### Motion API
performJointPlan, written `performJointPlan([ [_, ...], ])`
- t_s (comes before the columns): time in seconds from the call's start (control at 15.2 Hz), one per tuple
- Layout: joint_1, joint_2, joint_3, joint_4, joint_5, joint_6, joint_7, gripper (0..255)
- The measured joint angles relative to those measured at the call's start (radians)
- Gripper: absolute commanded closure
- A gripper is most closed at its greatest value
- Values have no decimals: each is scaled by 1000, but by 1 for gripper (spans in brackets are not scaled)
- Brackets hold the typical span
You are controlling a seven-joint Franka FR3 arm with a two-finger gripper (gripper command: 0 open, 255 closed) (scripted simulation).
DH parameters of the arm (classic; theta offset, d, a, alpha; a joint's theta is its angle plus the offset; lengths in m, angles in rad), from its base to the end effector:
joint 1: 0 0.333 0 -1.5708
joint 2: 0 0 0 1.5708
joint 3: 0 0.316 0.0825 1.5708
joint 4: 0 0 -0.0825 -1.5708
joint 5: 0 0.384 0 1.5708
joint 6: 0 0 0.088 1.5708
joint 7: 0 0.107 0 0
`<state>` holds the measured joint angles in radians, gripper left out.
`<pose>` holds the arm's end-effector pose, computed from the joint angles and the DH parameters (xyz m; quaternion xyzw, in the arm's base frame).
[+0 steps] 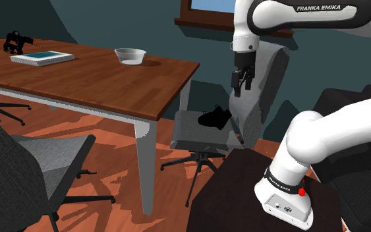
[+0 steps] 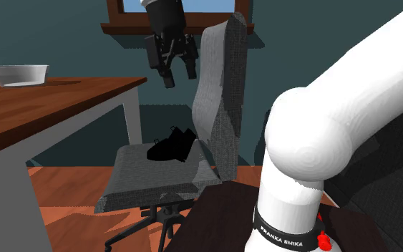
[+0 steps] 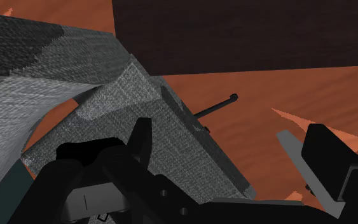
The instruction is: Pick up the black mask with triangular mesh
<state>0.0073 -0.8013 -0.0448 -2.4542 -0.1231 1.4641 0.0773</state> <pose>0.2859 -0.0278 0.5414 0.9933 -0.0495 -0.0931 0.0480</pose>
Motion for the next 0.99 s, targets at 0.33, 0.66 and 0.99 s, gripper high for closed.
performJointPlan([
  [0.33,-15,44,-57,-30,-48,86,-61,0],
  [0.66,-36,159,-152,-37,-116,229,-161,0],
  [0.99,-53,297,-247,-11,-162,368,-266,0],
])
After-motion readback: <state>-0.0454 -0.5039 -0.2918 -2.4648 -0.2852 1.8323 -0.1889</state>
